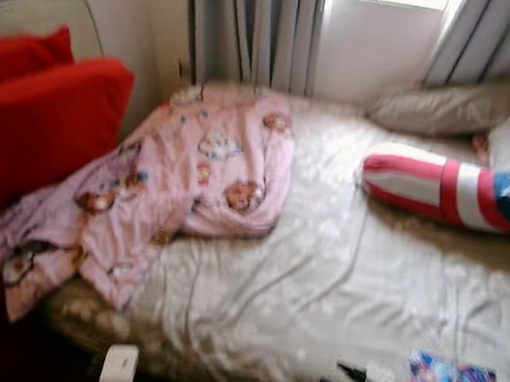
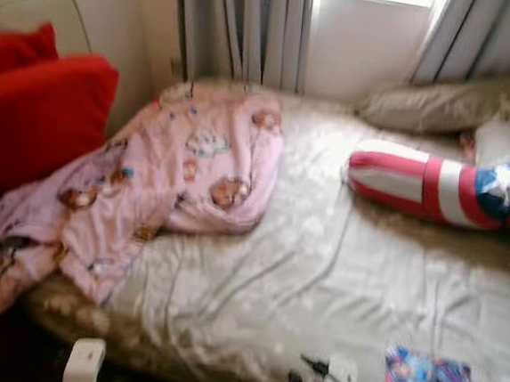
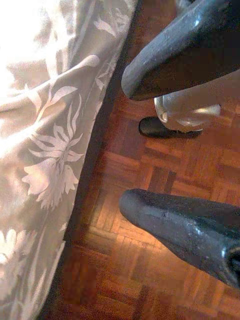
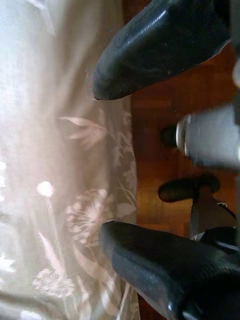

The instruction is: Clean up the room

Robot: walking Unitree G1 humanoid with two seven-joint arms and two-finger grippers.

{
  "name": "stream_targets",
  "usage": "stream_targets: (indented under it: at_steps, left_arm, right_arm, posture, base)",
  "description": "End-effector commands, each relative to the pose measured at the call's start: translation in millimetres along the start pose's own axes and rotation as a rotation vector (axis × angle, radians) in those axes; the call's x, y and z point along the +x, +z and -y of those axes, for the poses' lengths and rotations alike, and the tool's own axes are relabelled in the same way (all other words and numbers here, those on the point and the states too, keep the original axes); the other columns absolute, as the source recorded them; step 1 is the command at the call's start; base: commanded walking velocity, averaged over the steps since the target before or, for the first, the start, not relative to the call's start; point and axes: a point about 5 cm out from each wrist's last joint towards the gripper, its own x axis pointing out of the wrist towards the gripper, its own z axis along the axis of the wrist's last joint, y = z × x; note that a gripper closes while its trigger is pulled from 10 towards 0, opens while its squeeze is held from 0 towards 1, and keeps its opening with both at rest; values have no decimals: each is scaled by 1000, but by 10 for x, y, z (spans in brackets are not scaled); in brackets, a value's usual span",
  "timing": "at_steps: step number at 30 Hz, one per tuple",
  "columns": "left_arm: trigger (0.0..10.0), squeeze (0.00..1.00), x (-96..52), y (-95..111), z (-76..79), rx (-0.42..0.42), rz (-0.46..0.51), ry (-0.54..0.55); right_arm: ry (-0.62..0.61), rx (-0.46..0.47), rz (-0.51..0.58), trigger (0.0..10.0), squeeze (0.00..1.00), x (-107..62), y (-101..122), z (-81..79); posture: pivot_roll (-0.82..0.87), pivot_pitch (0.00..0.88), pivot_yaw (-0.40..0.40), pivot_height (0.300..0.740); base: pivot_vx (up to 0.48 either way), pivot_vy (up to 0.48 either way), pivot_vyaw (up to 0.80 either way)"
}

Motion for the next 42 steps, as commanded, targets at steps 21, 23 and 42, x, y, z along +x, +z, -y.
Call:
stream_targets:
  at_steps: [21, 23, 42]
  left_arm:
    - [10000, 0, -7, -32, 10, -6, -2, -2]
    - [10000, 0, -7, -31, 11, -6, -2, -1]
    - [10000, 0, 7, 25, 24, -10, 17, 0]
  right_arm:
    - [-11, -1, -28, 10000, 0, -24, -30, 101]
    - [-11, 1, -28, 10000, 0, -23, -26, 99]
    - [21, -9, -13, 10000, 0, -8, 14, 56]
  posture:
    - [134, 0, -5, 740]
    - [134, 0, -5, 740]
    - [140, 0, -11, 740]
  base:
    - [0, 480, 0]
    - [0, 480, 0]
    - [0, 61, 295]
